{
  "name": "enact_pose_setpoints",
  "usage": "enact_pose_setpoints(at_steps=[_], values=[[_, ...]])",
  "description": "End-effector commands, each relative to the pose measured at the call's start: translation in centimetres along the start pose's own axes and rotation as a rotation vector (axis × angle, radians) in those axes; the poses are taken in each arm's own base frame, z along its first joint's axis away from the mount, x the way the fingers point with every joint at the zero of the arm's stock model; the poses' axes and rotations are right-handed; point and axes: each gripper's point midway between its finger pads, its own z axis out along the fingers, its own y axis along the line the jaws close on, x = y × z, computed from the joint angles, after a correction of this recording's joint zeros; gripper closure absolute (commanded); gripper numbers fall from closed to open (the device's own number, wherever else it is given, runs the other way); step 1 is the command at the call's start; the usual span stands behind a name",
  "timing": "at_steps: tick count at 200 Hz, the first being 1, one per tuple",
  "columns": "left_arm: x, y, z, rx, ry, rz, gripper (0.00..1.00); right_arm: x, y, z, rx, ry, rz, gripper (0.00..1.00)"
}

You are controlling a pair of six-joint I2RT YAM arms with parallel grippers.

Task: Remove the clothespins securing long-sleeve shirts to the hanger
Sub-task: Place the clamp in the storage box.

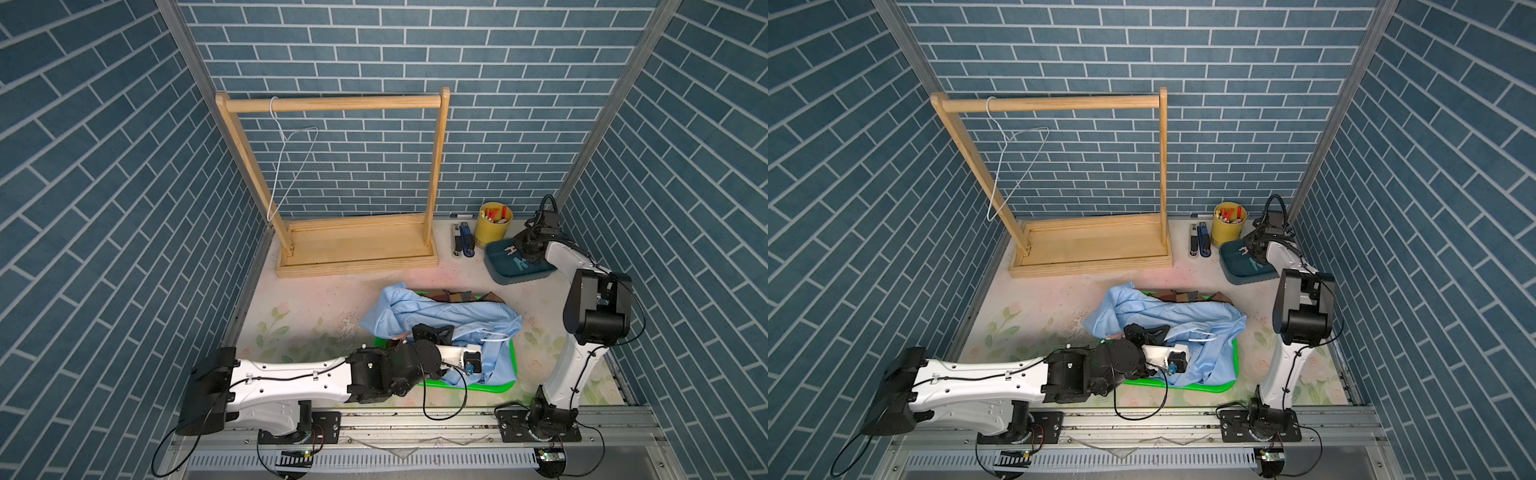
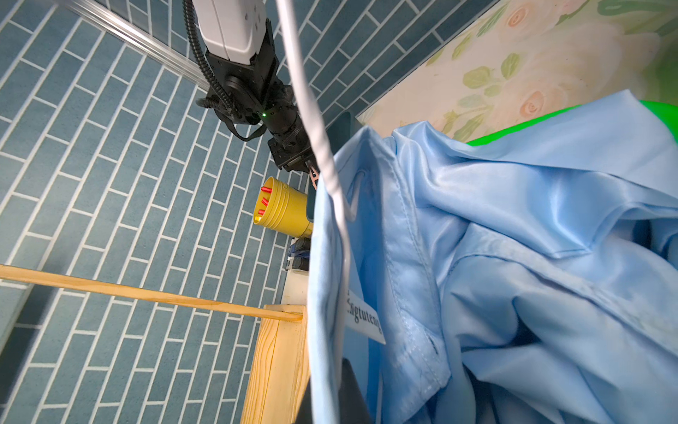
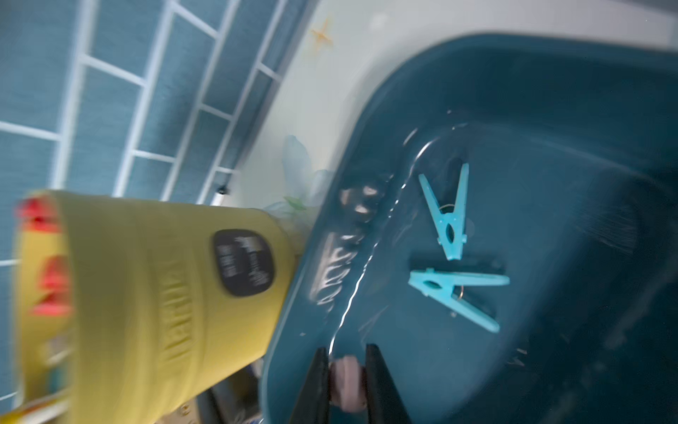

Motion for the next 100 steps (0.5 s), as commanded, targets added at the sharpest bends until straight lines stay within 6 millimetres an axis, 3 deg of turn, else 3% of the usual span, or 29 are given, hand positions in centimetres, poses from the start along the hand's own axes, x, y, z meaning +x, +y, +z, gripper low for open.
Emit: enact_pose_setpoints(at_steps=[1, 28, 51, 100], values=[[-0.8, 1.0, 0.0, -0.018, -0.016, -0.026, 1.00, 0.4, -0.3, 1.4, -0.001, 0.016, 0.044, 1.00], [-0.8, 1.0, 0.0, -0.017, -0.020, -0.030, 1.00, 1.0, -0.2, 1.9, -0.025, 0.047, 0.022, 0.62], [-0.8, 0.9, 0.0, -0.011, -0.025, -0.029, 1.00, 1.3, 0.4, 1.4, -0.076, 0.049, 0.001, 0.41], [-0.9, 1.1, -0.1, -0.010, -0.029, -0.048, 1.00, 1.8, 1.5, -2.7, -0.161, 0.042, -0.061, 0.25]])
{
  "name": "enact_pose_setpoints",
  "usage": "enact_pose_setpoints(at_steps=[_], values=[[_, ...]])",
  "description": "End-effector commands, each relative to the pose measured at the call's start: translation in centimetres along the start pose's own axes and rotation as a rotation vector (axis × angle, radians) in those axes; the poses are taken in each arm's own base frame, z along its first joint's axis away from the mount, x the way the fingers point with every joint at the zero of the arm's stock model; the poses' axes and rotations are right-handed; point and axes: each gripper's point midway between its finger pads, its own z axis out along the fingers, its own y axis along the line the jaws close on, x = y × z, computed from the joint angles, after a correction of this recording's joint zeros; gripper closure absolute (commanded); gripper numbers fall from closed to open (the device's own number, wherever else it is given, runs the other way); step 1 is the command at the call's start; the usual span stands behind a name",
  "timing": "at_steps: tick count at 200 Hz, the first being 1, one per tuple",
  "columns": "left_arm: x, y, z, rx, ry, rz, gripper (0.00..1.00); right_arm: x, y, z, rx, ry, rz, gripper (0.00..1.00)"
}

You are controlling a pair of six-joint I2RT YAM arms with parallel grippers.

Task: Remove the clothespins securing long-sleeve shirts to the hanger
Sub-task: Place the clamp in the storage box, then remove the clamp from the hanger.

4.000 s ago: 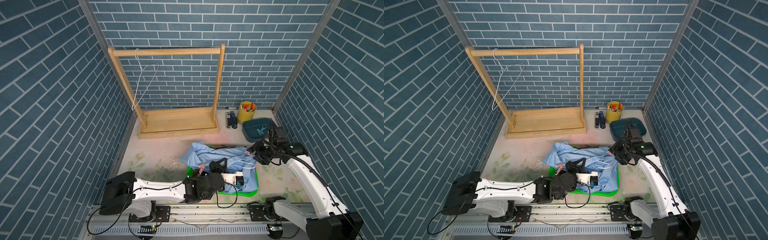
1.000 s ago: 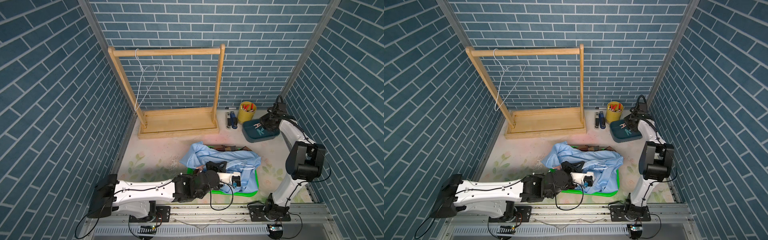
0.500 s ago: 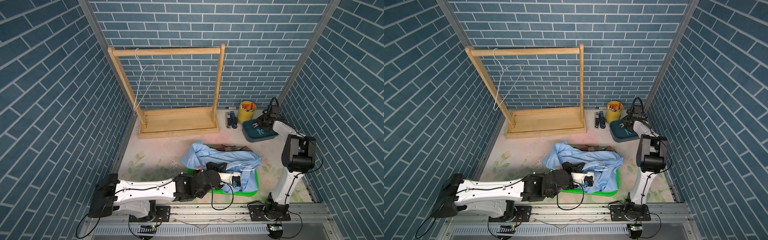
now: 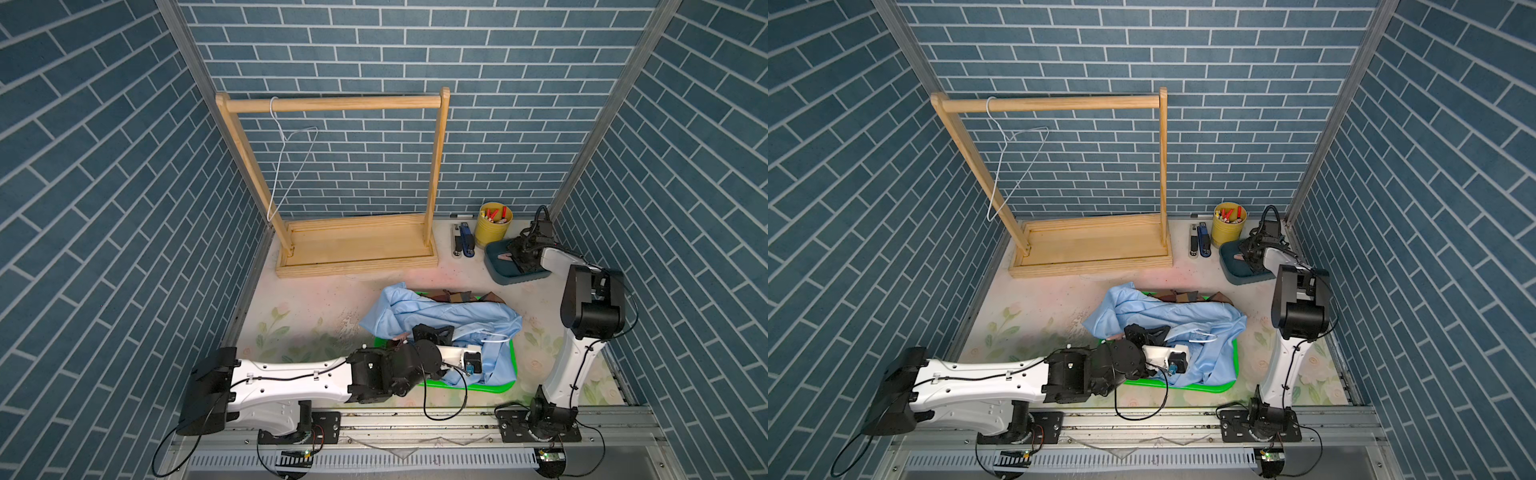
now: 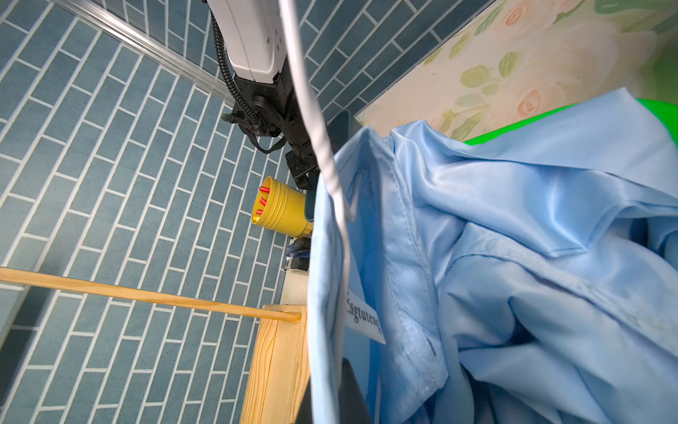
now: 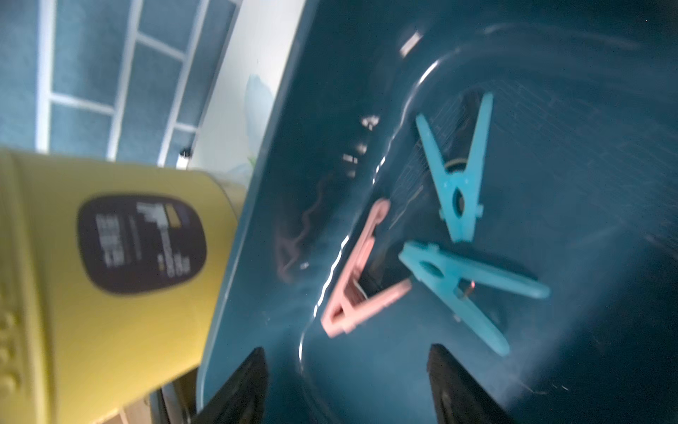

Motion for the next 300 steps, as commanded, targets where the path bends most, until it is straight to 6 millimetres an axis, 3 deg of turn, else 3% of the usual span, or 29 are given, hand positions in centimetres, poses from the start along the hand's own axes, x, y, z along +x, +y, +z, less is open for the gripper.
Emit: enact_pose_setpoints(at_steps=[1, 48, 70, 95, 106, 141, 172, 216, 240, 259, 300], values=[[-0.9, 1.1, -0.1, -0.010, -0.027, -0.047, 1.00, -0.8, 2.6, -4.0, -0.105, -0.047, -0.049, 0.25], [-1.2, 1.0, -0.5, 0.053, -0.081, -0.126, 1.00, 3.4, 3.0, -10.8, -0.263, -0.098, -0.118, 0.25], [-0.8, 1.4, -0.4, 0.085, -0.103, -0.180, 1.00, 6.0, 1.5, -13.5, -0.280, -0.108, -0.158, 0.25], [-0.2, 1.7, -0.5, 0.159, -0.125, -0.271, 1.00, 10.6, -1.3, -16.1, -0.294, -0.061, -0.190, 0.24], [-0.1, 1.7, -0.5, 0.189, -0.118, -0.277, 1.00, 12.0, -2.4, -18.1, -0.302, -0.078, -0.233, 0.23], [1.6, 2.3, -0.8, 0.288, -0.087, -0.382, 1.00, 14.0, -3.9, -25.6, -0.330, -0.158, -0.388, 0.16], [2.4, 2.5, -0.7, 0.394, -0.081, -0.451, 1.00, 16.6, -4.0, -29.7, -0.420, -0.135, -0.504, 0.13], [1.8, 0.7, 0.1, 0.591, -0.078, -0.426, 1.00, 19.8, -2.3, -33.3, -0.626, -0.105, -0.683, 0.20], [2.6, 0.5, 0.9, 0.659, -0.039, -0.422, 1.00, 20.5, -1.5, -33.5, -0.662, -0.088, -0.734, 0.22], [3.6, 1.5, 1.5, 0.695, -0.032, -0.483, 1.00, 21.4, -0.5, -33.7, -0.728, -0.065, -0.775, 0.23], [4.4, 1.6, 1.1, 0.779, -0.015, -0.485, 1.00, 23.5, 1.0, -33.7, -0.824, -0.017, -0.858, 0.24]])
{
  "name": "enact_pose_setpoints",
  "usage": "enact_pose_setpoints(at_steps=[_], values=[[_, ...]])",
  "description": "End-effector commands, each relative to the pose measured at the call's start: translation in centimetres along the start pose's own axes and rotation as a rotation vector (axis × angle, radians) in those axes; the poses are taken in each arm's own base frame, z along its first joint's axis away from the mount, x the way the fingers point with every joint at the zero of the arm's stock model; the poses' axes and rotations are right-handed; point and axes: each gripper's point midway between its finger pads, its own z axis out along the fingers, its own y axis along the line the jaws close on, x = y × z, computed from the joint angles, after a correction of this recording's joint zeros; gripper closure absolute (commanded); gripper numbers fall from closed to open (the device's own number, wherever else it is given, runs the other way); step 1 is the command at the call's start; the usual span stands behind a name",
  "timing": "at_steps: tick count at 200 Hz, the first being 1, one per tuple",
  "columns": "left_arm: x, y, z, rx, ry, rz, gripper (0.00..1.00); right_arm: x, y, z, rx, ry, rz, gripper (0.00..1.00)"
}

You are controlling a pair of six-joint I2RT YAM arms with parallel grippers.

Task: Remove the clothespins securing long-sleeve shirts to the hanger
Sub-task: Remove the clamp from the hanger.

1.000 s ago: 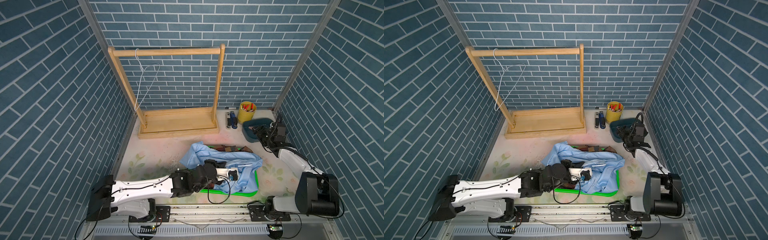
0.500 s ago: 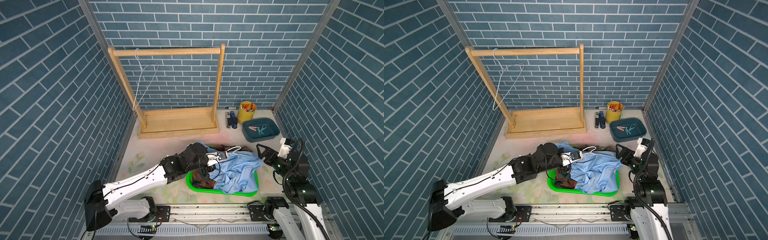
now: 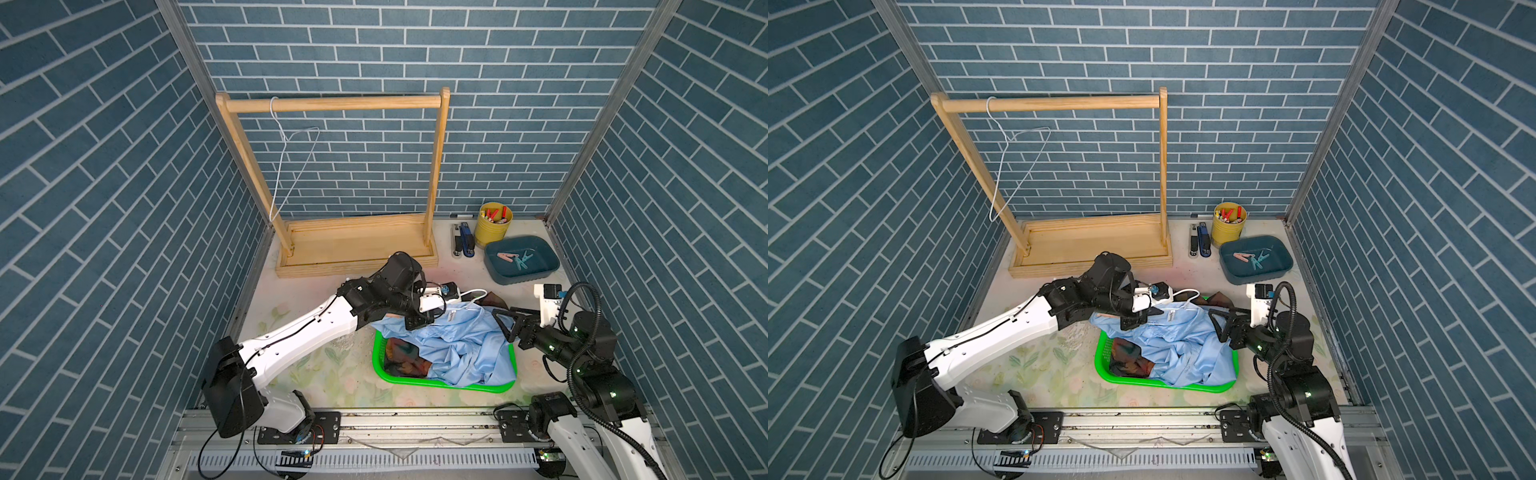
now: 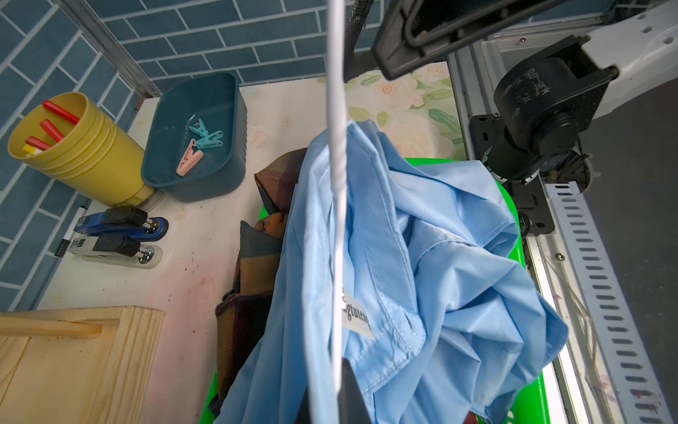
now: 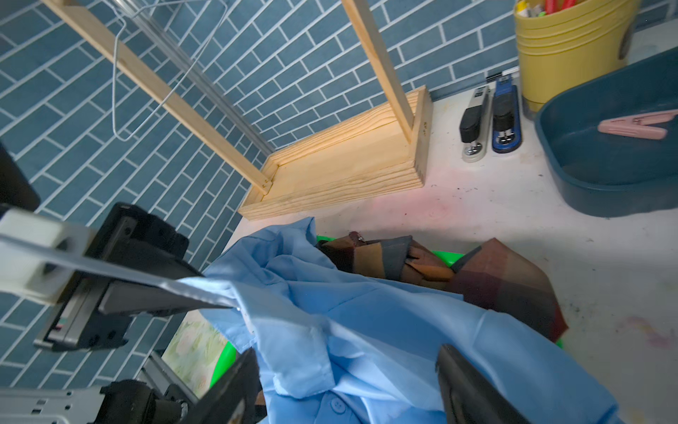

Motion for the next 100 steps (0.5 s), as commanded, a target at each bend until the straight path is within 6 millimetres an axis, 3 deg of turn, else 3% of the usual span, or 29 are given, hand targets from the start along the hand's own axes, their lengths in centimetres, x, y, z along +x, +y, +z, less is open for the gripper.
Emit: enact_pose_setpoints(at_steps=[1, 42, 69, 100], values=[[0.9, -1.6, -0.7, 0.139, 0.035, -0.027, 1.00, -0.2, 1.8, 0.7, -0.099, -0.010, -0.101, 0.24], [2.1, -0.7, -1.1, 0.241, 0.034, -0.128, 1.00, 0.1, 1.7, 2.9, -0.072, 0.031, -0.152, 0.25], [2.6, -0.6, -0.7, 0.289, 0.031, -0.162, 1.00, -0.7, 2.4, 4.2, -0.099, 0.015, -0.192, 0.23], [2.5, -0.2, -0.7, 0.305, 0.018, -0.169, 1.00, -0.2, 3.5, 5.9, -0.151, 0.064, -0.208, 0.25]])
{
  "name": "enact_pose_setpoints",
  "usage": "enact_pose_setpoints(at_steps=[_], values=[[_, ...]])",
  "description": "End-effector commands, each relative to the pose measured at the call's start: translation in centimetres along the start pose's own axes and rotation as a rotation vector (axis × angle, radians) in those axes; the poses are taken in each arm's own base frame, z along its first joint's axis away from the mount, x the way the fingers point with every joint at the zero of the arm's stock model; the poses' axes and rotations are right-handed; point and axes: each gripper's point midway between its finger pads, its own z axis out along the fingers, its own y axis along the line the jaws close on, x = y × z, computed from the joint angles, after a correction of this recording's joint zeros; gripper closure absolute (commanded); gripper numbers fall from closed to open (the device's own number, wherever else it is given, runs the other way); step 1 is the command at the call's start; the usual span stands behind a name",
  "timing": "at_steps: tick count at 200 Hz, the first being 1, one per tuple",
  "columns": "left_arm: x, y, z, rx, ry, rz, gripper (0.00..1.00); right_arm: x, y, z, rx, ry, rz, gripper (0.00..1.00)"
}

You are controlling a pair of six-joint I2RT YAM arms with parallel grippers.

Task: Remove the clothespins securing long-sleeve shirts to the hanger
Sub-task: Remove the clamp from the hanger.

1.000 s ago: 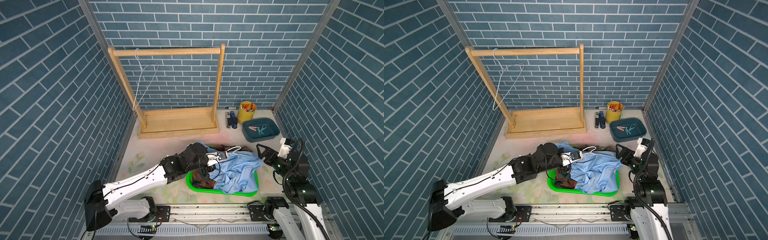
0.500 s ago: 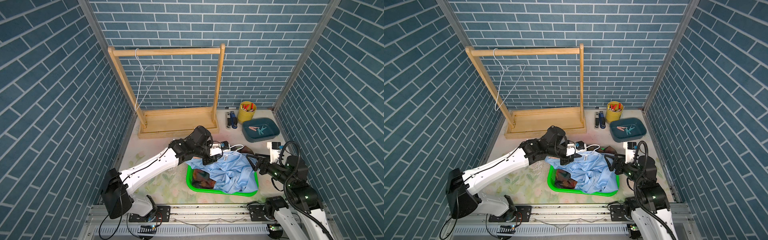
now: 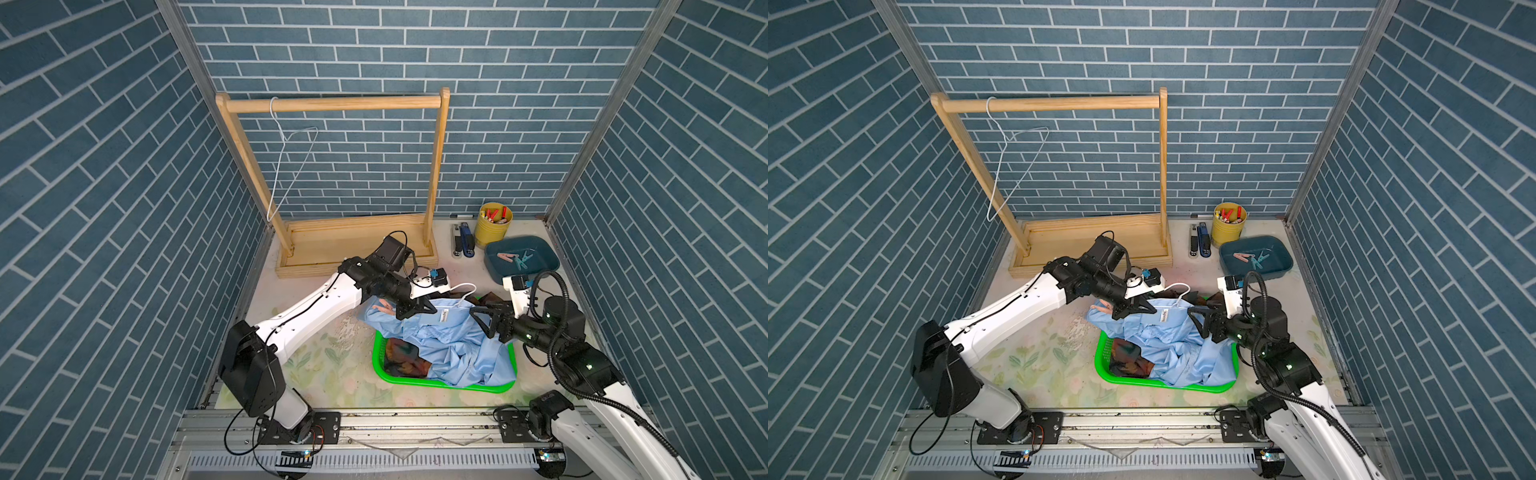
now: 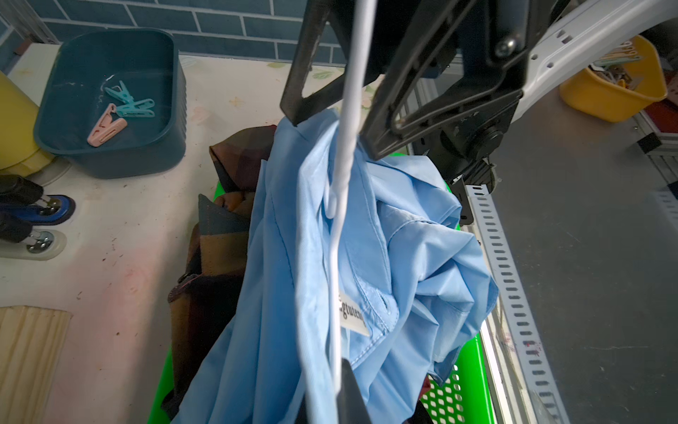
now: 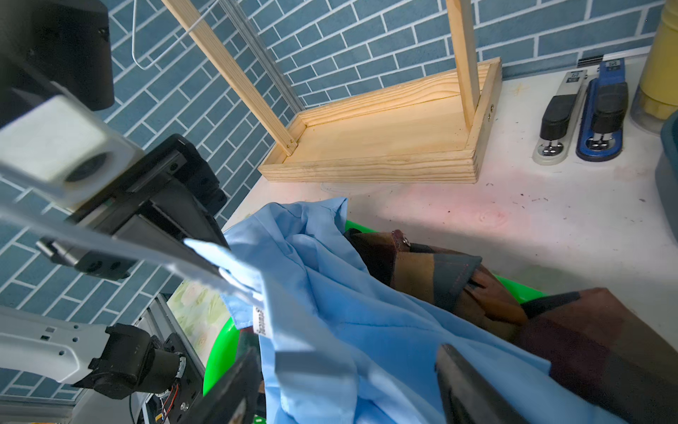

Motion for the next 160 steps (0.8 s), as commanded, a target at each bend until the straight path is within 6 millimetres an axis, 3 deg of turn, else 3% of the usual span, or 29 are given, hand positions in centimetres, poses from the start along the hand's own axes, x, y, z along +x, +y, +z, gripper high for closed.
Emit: enact_pose_setpoints(at_steps=[1, 31, 104, 125, 143, 160], values=[[0.6, -0.8, -0.1, 0.064, 0.015, -0.034, 1.00, -1.8, 1.3, 0.8, -0.041, -0.043, -0.095, 0.25], [0.9, 0.5, -0.4, 0.057, 0.002, -0.064, 1.00, -1.0, 2.5, 1.8, -0.084, -0.011, -0.123, 0.27], [0.0, 0.4, -1.3, 0.107, -0.051, -0.077, 1.00, 0.0, 3.6, 3.6, -0.111, 0.064, -0.160, 0.41], [-0.2, 0.5, -1.4, 0.116, -0.060, -0.084, 1.00, 0.3, 3.9, 4.1, -0.141, 0.081, -0.156, 0.46], [-0.2, 0.7, -1.3, 0.125, -0.059, -0.096, 1.00, 0.4, 4.1, 4.4, -0.150, 0.102, -0.147, 0.60], [-0.4, 1.0, -1.3, 0.122, -0.062, -0.098, 1.00, 0.5, 4.4, 4.3, -0.167, 0.116, -0.145, 0.66]])
